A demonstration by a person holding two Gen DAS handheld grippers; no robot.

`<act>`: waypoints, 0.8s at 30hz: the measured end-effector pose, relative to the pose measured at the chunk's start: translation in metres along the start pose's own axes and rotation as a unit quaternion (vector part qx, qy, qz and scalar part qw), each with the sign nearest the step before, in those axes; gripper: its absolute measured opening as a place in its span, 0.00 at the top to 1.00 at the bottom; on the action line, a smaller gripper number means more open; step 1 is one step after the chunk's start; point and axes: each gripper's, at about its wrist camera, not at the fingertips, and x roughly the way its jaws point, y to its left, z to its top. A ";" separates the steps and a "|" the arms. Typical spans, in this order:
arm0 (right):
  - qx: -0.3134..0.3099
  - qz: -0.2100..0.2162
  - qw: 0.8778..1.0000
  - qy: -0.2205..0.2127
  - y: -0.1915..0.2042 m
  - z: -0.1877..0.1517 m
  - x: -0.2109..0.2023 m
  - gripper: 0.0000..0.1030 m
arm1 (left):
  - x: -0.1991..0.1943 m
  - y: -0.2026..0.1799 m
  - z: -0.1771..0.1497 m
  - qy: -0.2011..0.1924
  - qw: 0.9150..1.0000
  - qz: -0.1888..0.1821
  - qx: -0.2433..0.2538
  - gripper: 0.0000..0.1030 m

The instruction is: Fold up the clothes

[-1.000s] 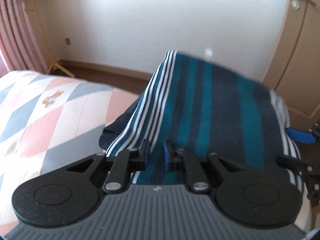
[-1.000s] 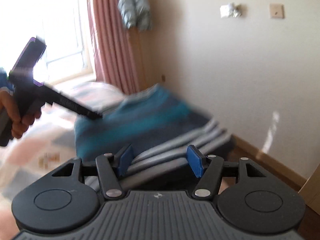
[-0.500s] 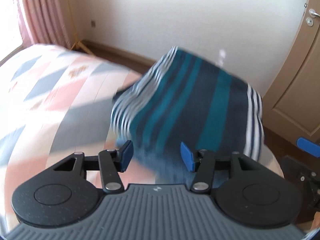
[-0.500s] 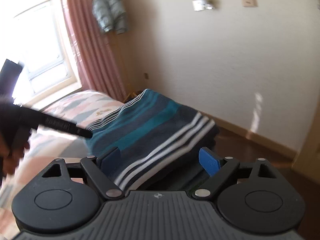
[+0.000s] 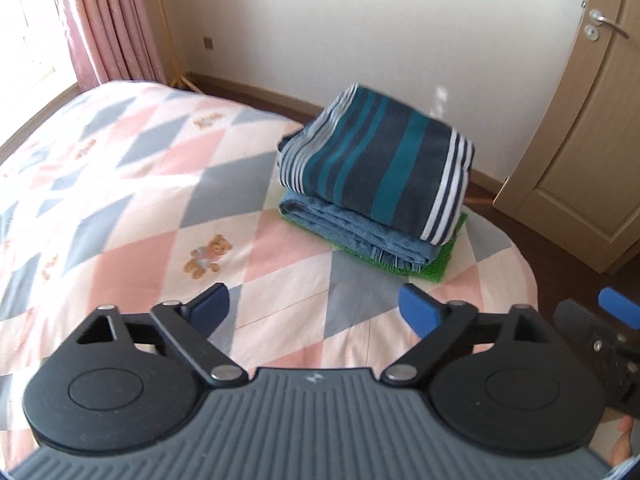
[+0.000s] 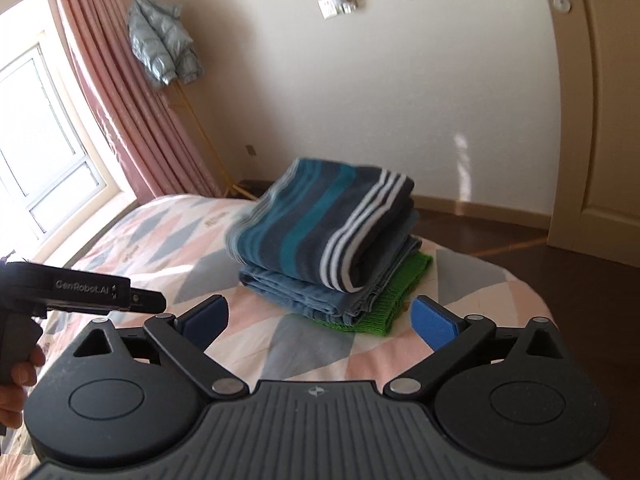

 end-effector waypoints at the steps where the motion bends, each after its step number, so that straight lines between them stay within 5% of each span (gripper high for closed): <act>1: -0.003 -0.002 1.000 -0.003 0.006 0.003 -0.009 0.02 | -0.012 0.001 -0.001 -0.004 1.000 -0.001 -0.001 0.06; 11: -0.040 -0.026 0.999 -0.009 0.059 0.014 -0.087 0.02 | -0.111 0.003 -0.018 -0.039 0.999 0.004 0.013 0.01; 24: -0.066 -0.082 0.994 -0.018 0.093 0.015 -0.134 0.00 | -0.167 0.004 -0.049 -0.095 0.995 0.038 0.017 0.01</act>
